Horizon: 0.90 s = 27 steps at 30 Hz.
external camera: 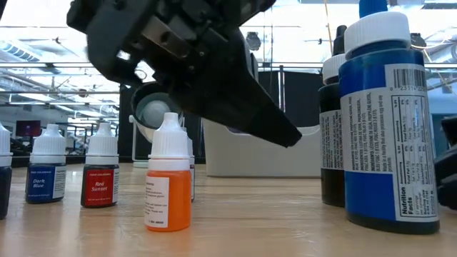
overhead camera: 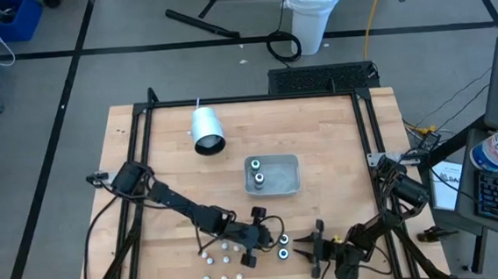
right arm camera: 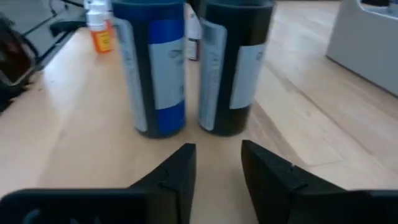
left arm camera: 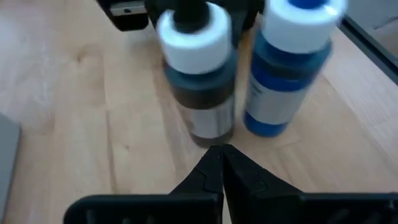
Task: Pick & Place food coloring
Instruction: Put the large black food coloring bottle into the white bin
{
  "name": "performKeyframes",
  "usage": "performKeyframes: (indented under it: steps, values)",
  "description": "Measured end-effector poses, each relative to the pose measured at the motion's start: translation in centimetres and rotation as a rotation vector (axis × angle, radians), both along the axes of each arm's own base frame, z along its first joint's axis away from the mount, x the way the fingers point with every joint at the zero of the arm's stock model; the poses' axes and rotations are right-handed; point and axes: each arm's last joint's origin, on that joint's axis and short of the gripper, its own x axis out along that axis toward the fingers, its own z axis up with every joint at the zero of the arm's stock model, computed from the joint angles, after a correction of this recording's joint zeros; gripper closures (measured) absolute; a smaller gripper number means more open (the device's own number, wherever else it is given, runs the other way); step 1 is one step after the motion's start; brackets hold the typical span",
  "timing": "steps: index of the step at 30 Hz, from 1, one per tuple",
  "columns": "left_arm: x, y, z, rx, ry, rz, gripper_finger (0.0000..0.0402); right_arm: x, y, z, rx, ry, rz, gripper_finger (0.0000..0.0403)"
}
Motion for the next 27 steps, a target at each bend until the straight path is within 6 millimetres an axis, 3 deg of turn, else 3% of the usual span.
performKeyframes:
  steps: [11,27]
  values:
    - [0.0,-0.1,0.0,-0.019,0.005,-0.022,0.0392,2.1,-1.4,0.0,0.018,0.060,0.037,0.0202]
    - [0.1,-0.4,0.4,-0.058,-0.022,-0.056,0.0393,2.3,-1.6,-0.1,0.003,0.074,0.043,0.0201]
